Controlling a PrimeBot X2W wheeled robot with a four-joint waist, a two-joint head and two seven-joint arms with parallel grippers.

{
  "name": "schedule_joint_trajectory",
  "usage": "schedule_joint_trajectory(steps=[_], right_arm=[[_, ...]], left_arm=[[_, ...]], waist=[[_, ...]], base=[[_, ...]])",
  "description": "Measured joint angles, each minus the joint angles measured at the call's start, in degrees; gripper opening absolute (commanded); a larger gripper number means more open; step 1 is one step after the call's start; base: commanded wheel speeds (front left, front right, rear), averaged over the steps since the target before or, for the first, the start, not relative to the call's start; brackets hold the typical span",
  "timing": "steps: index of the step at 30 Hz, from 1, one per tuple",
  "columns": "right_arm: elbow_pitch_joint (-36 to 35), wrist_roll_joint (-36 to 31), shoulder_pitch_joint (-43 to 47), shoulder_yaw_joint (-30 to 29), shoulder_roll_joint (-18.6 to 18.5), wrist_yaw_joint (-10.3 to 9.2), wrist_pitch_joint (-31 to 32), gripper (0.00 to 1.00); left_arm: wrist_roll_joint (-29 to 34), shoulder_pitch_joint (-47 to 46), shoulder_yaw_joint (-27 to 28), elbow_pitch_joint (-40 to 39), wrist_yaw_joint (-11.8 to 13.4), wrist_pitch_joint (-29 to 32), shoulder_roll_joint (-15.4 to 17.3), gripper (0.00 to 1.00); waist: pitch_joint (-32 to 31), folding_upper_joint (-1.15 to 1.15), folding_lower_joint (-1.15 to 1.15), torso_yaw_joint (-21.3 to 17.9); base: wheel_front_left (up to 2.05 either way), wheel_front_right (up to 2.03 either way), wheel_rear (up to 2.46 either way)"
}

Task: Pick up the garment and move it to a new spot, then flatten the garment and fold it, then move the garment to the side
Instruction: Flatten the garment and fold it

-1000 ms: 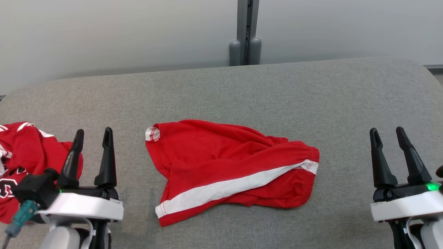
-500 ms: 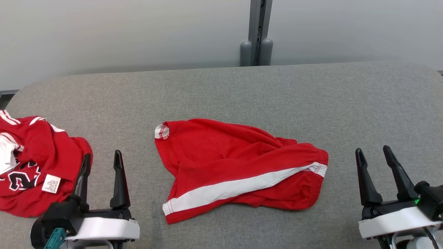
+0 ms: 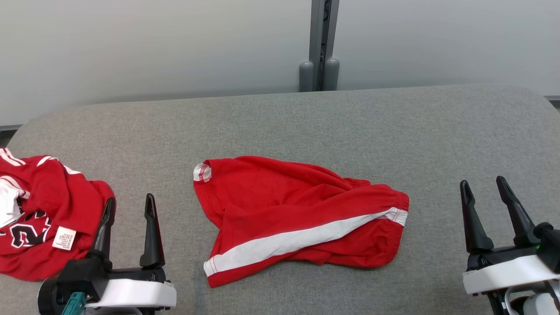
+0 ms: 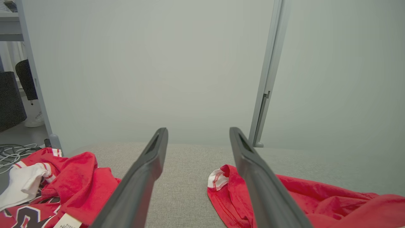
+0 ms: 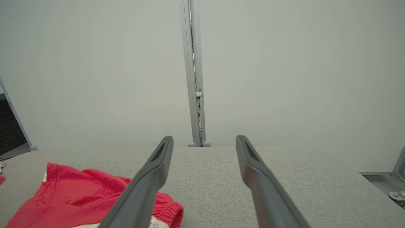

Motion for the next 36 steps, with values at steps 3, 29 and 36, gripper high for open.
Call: schedule_joint_trajectory(steps=[3,29,36], right_arm=[[0.01,-0.16,0.14,0.44,0.08,0.0,0.0,1.0],[1.2,0.4,0.52,1.02,-0.55,0.0,0.0,1.0],[1.48,0.98,0.51,0.81,-0.62,0.0,0.0,1.0]], left_arm=[[0.27,0.27,0.11,0.14,-0.32,0.0,-0.21,1.0],[0.22,0.93,-0.26,1.38,-0.87,0.0,-0.49,1.0],[-0.03,0.83,-0.44,1.4,-0.64,0.0,-0.51,1.0]], waist=[[-0.29,0.0,0.0,-0.14],[-0.8,0.0,0.0,0.09],[-0.54,0.0,0.0,0.25]], base=[[0.0,0.0,0.0],[0.0,0.0,0.0],[0.0,0.0,0.0]])
